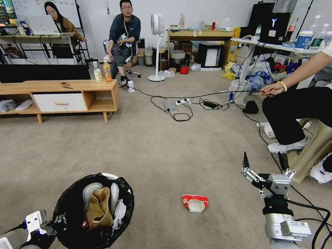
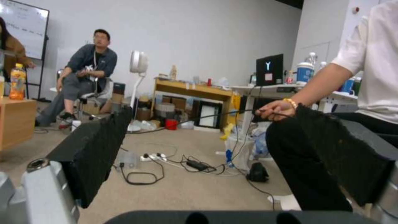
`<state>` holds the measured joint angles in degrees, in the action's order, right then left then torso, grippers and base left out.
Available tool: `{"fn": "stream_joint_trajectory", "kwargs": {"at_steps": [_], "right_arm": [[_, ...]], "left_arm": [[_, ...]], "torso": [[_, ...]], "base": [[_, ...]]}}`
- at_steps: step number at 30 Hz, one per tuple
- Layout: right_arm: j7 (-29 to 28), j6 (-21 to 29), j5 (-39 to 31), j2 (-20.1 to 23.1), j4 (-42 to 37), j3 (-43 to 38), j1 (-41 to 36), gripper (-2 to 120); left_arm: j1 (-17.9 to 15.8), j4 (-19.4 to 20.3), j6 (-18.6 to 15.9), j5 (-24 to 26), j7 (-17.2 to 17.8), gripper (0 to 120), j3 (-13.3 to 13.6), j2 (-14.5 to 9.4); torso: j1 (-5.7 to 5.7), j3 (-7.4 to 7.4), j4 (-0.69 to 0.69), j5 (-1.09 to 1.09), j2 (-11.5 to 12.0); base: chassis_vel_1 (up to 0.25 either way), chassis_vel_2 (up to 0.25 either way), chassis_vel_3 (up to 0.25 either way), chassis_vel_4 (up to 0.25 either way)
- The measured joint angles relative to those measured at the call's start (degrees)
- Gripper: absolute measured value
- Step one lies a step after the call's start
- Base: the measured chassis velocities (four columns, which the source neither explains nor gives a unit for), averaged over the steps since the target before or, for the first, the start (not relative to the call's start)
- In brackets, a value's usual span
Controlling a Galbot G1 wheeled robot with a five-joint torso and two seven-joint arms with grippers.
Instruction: Pick up the trash bin and place the garbage on the floor into it.
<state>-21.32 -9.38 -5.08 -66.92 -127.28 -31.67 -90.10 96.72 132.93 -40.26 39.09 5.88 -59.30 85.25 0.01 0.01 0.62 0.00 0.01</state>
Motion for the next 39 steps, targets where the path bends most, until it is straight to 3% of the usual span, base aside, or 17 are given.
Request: {"fn": "stream_joint_trajectory", "kwargs": {"at_steps": [28, 34, 35, 36, 38, 39], "right_arm": [[1.06, -0.18, 0.8, 1.38, 2.25, 0.42, 2.52, 100], [1.1, 6.74, -3.61, 6.83, 2.06, 3.08, 6.08, 100], [0.63, 10.79, -7.0, 8.82, 1.78, 4.63, 7.82, 100], [0.63, 10.79, -7.0, 8.82, 1.78, 4.63, 7.82, 100], [-1.3, 19.48, -17.19, 12.37, 1.31, 8.79, 12.2, 100], [-1.3, 19.48, -17.19, 12.37, 1.31, 8.79, 12.2, 100]], "left_arm": [[-0.16, -0.47, 0.07, -0.06, -0.07, 1, -0.08, 0.03], [-0.07, -0.51, 0.09, 0.33, -0.08, 1, -0.69, -0.16], [0.05, -0.51, 0.1, 0.33, -0.08, 1, -0.75, -0.12], [0.05, -0.51, 0.1, 0.33, -0.08, 1, -0.75, -0.12], [0.15, -0.44, 0.13, 0.2, -0.08, 1, -0.81, 0.35], [0.15, -0.44, 0.13, 0.2, -0.08, 1, -0.81, 0.35]], "torso": [[0.0, 0.0, 0.0, 0.0, 0.0], [0.0, 0.0, 0.0, -0.01, 0.0], [0.0, 0.0, -0.01, 0.0, -0.01], [0.0, 0.0, -0.01, 0.0, -0.01], [0.0, 0.0, 0.01, 0.0, -0.02], [0.0, 0.0, 0.01, 0.0, -0.02]], "base": [[-0.009, 0.009, 0.01, -0.009], [0.0, 0.0, 0.0, 0.0], [0.0, 0.0, 0.0, 0.0], [0.0, 0.0, 0.0, 0.0], [0.0, 0.0, 0.0, 0.0], [0.0, 0.0, 0.0, 0.0]]}}
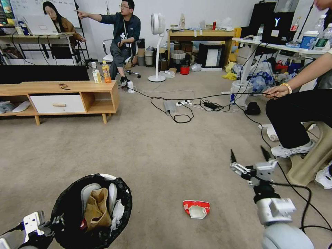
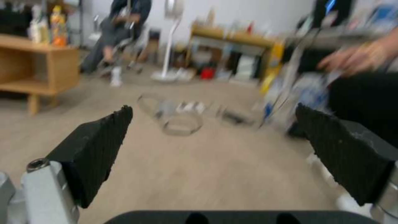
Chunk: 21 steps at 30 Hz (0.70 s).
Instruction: Pick up the trash bin and place the garbage on the floor into it.
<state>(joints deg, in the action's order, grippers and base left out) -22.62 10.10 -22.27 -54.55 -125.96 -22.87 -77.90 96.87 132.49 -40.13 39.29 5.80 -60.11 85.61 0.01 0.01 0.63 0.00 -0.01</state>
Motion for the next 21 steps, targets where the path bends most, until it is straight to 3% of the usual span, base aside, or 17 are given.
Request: {"fn": "stream_joint_trajectory", "kwargs": {"at_steps": [1, 2, 4, 6, 7, 10, 13, 16, 19, 21], "right_arm": [[-0.79, 4.6, -4.91, 1.47, -0.21, 1.91, 2.54, 100], [-0.79, 4.6, -4.91, 1.47, -0.21, 1.91, 2.54, 100], [-1.85, 10.71, -10.52, 3.56, 0.3, 6.29, 8.07, 100], [-1.85, 12.18, -11.67, 4.0, 0.54, 7.35, 9.47, 100], [-1.88, 15.91, -15.17, 4.77, 1.02, 9.56, 12.42, 100], [-1.61, 19.23, -18.57, 5.43, 1.77, 11.96, 15.25, 100], [0.37, 26.36, -24.87, 7.08, 4.91, 18.27, 22.22, 100], [1.8, 28.96, -25.86, 8.1, 6.45, 20.98, 24.95, 100], [8.54, 32.09, -25.61, 10.56, 9.35, 25.39, 29.78, 100], [9.84, 32.36, -25.54, 10.97, 9.89, 26.03, 30.52, 100]], "left_arm": [[0.11, 0.08, 0.0, -0.13, 0.0, 1, -0.11, 0.15], [0.11, 0.08, 0.0, -0.13, 0.0, 1, -0.11, 0.15], [0.41, 0.25, 0.03, -0.34, -0.02, 1, -0.33, 0.31], [0.45, 0.3, 0.04, -0.41, -0.02, 1, -0.37, 0.35], [0.56, 0.36, 0.07, -0.57, -0.02, 1, -0.39, 0.48], [0.63, 0.4, 0.11, -0.76, -0.05, 1, -0.4, 0.68], [0.8, 0.42, 0.36, -1.44, -0.34, 1, -0.39, 1.2], [0.79, 0.42, 0.45, -1.66, -0.46, 1, -0.38, 1.4], [0.78, 0.4, 0.57, -1.94, -0.61, 1, -0.36, 1.63], [0.79, 0.38, 0.58, -1.98, -0.61, 1, -0.35, 1.64]], "torso": [[0.0, 0.0, 0.0, 0.0, 0.0], [0.0, 0.0, 0.0, 0.0, 0.0], [0.0, 0.0, -0.01, 0.0, 0.0], [0.0, 0.0, -0.02, 0.0, 0.0], [0.0, 0.0, -0.01, 0.01, 0.0], [0.0, 0.0, -0.01, 0.01, 0.0], [0.0, 0.01, -0.01, 0.0, 0.01], [0.0, 0.0, -0.01, 0.0, 0.01], [0.0, 0.01, 0.0, 0.01, 0.0], [0.0, 0.01, 0.0, 0.01, 0.0]], "base": [[0.0, 0.0, 0.0, 0.0], [0.0, 0.0, 0.0, 0.0], [0.0, 0.0, 0.0, 0.0], [0.0, 0.0, 0.0, 0.0], [0.0, 0.0, 0.0, 0.0], [0.0, 0.0, 0.0, 0.0], [0.0, 0.0, 0.0, 0.0], [0.0, 0.0, 0.0, 0.0], [0.0, 0.0, 0.0, 0.0], [0.0, 0.0, 0.0, 0.0]]}}
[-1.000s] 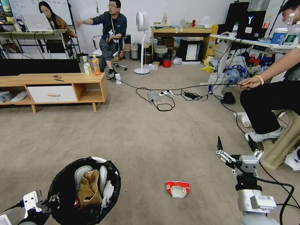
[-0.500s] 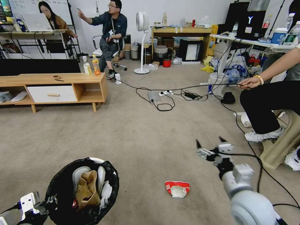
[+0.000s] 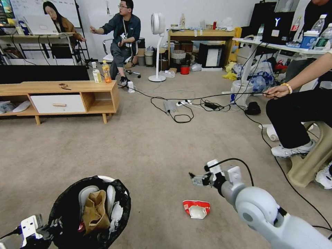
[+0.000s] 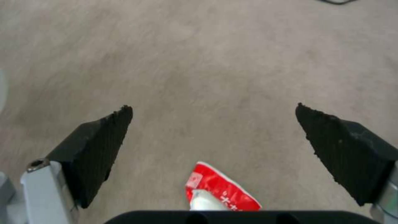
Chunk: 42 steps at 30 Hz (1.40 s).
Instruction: Pick up the trash bin and place the garbage on the floor into it.
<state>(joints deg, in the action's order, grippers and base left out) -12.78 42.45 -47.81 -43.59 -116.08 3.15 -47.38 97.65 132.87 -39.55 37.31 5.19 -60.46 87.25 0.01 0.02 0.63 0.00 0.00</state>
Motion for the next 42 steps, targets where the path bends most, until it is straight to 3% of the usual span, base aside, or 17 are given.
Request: {"fn": "stream_joint_trajectory", "kwargs": {"at_steps": [2, 5, 6, 10, 18, 28, 42], "right_arm": [[9.72, 0.34, 6.61, 2.16, 3.28, 1.82, 1.63, 100], [13.21, 0.34, 9.07, 2.94, 4.19, 2.2, 1.77, 100], [19.92, 0.08, 13.31, 4.13, 5.99, 2.67, 1.73, 100], [26.39, -2.11, 18.86, 5.28, 9.11, 3.48, 1.35, 100], [29.45, -9.34, 27.91, 6.1, 16.15, 5.51, -0.09, 100], [28.7, -14.64, 31.77, 3.34, 23.36, 6.58, -1.14, 100], [27.49, -17.39, 34.25, -2.7, 31.4, 8.94, -0.16, 100]], "left_arm": [[-0.23, -0.31, 0.01, -0.06, -0.03, 1, 0.32, -0.21], [-0.28, -0.46, 0.01, -0.07, -0.03, 1, 0.42, -0.34], [-0.36, -0.85, 0.01, -0.06, -0.12, 1, 0.58, -0.63], [-0.36, -1.32, 0.14, -0.06, -0.27, 1, 0.69, -0.88], [-1.11, -2.3, 0.19, -0.29, -0.37, 1, 1.26, -1.06], [-1.94, -4.03, 0.31, -0.88, -0.54, 1, 1.83, -1.08], [-3.14, -6.34, 0.37, -0.96, -0.66, 1, 2.11, -1.57]], "torso": [[0.0, 0.0, -0.02, -0.01, 0.0], [0.0, 0.0, 0.01, 0.0, 0.0], [0.0, -0.01, 0.04, -0.01, 0.0], [0.0, -0.01, 0.0, 0.0, 0.0], [0.0, -0.01, 0.0, 0.0, 0.0], [0.0, 0.0, 0.01, 0.0, 0.0], [0.0, -0.01, 0.0, 0.01, 0.0]], "base": [[0.0, 0.0, 0.0, 0.0], [0.0, 0.0, 0.0, 0.0], [0.0, 0.0, 0.0, 0.0], [0.0, 0.0, 0.0, 0.0], [0.0, 0.0, 0.0, 0.0], [0.0, 0.0, 0.0, 0.0], [0.0, 0.0, 0.0, 0.0]]}}
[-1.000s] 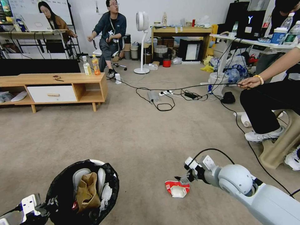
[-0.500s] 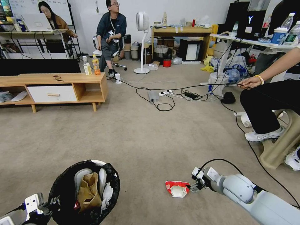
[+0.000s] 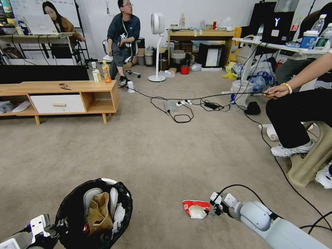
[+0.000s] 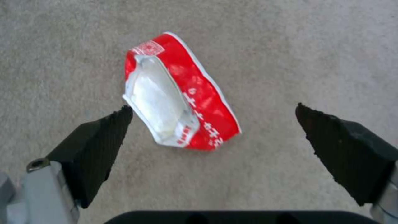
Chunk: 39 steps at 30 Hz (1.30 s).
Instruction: Pick up the trash bin and place the garbage on the floor into it.
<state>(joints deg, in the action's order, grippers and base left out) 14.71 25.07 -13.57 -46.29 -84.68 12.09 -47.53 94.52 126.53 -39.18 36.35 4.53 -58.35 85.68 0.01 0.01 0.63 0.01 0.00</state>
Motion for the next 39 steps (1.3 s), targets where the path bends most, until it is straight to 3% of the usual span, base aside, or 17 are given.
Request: {"fn": "stream_joint_trajectory", "kwargs": {"at_steps": [39], "right_arm": [[-2.75, -11.88, 2.62, -9.35, 21.57, 5.41, 5.69, 100]], "left_arm": [[-0.29, -2.78, 0.46, -1.69, -0.69, 1, 0.18, 0.33]], "torso": [[0.0, 0.0, 0.0, -0.01, 0.0]], "base": [[0.0, 0.0, 0.0, 0.0]]}}
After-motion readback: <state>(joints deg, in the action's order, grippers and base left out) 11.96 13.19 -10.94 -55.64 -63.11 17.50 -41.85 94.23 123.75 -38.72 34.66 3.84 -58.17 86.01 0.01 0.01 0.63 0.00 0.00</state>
